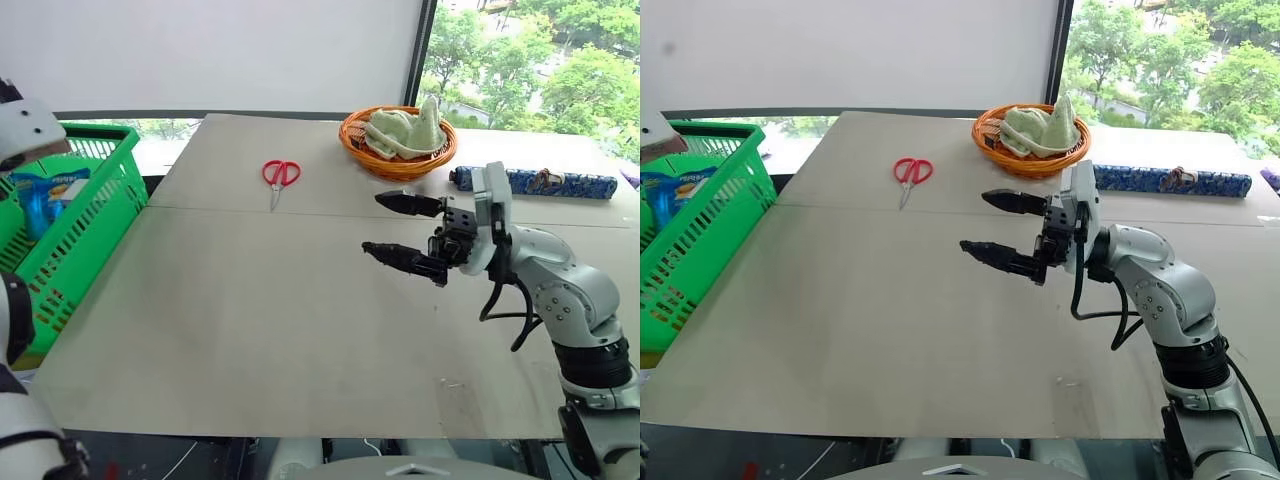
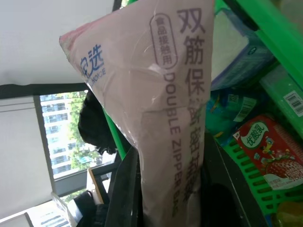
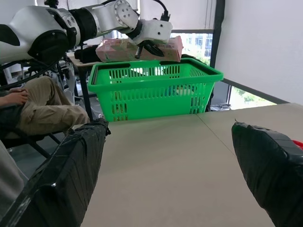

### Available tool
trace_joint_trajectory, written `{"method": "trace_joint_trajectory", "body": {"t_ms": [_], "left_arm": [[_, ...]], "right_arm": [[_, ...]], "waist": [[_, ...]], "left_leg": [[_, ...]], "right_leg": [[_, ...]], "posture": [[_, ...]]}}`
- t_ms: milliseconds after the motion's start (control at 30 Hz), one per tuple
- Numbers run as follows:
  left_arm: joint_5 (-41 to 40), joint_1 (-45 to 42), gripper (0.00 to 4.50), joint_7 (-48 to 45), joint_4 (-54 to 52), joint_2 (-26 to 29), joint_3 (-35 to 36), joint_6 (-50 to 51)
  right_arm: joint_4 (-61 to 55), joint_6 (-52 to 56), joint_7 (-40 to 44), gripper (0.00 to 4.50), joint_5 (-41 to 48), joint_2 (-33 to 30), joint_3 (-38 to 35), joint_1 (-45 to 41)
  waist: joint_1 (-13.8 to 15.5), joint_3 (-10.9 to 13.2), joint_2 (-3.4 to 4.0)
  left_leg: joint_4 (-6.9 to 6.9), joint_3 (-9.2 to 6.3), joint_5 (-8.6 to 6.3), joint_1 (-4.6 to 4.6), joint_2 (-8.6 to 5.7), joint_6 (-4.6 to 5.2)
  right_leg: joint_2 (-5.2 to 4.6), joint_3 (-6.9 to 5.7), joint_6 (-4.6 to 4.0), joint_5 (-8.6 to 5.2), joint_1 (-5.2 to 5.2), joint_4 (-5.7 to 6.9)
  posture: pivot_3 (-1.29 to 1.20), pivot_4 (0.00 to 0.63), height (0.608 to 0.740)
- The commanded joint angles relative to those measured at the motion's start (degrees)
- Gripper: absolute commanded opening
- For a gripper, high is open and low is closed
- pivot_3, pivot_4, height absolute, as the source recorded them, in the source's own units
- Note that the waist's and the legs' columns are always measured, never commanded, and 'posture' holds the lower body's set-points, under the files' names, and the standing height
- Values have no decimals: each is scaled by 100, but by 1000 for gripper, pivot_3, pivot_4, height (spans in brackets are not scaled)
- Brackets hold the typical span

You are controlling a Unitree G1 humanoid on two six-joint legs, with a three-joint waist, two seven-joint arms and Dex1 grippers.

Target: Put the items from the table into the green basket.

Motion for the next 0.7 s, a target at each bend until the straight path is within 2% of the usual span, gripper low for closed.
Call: {"method": "trace_joint_trajectory", "body": {"t_ms": [33,100,200,367,500,700], "left_arm": [[-146,-42,911,454,-143,-86,200,-128],[-115,-37,1590,613,-124,-112,173,-132],[-142,-121,3003,829,-82,-193,190,-116],[-89,-320,3003,1296,-55,-183,197,-86],[-450,-277,3003,1162,-109,-366,472,-187],[-460,-184,3003,1360,-157,-196,561,27]], "right_arm": [[-227,10,-18,4500,49,-13,-44,-40],[-283,35,-61,4500,72,-17,-63,10],[-317,34,-120,4500,46,-35,-104,72],[-360,7,-197,4500,-3,-36,-120,169],[-340,-64,-173,4500,-103,-96,-160,312],[-324,-101,-179,4500,-118,-169,-241,417]], "waist": [[-5,-1,-3],[-24,-2,-4],[-67,-2,-4],[-101,-2,-4],[-89,-3,-2],[-101,-3,3]], "left_leg": [[1,-3,0,-1,0,-1],[5,-8,0,-5,0,-1],[5,-5,0,-6,-3,0],[5,-3,0,-7,-3,0],[6,-2,0,-6,-3,0],[6,-2,0,-4,-7,0]], "right_leg": [[0,-2,0,0,0,2],[0,-7,-1,1,2,2],[-4,-7,-1,1,3,2],[-3,-8,-1,1,0,2],[-4,-9,-1,1,0,1],[-6,-10,0,1,2,5]], "posture": [[-9,0,740],[-15,0,740],[-23,0,740],[-35,0,740],[-37,0,740],[-46,0,740]]}}
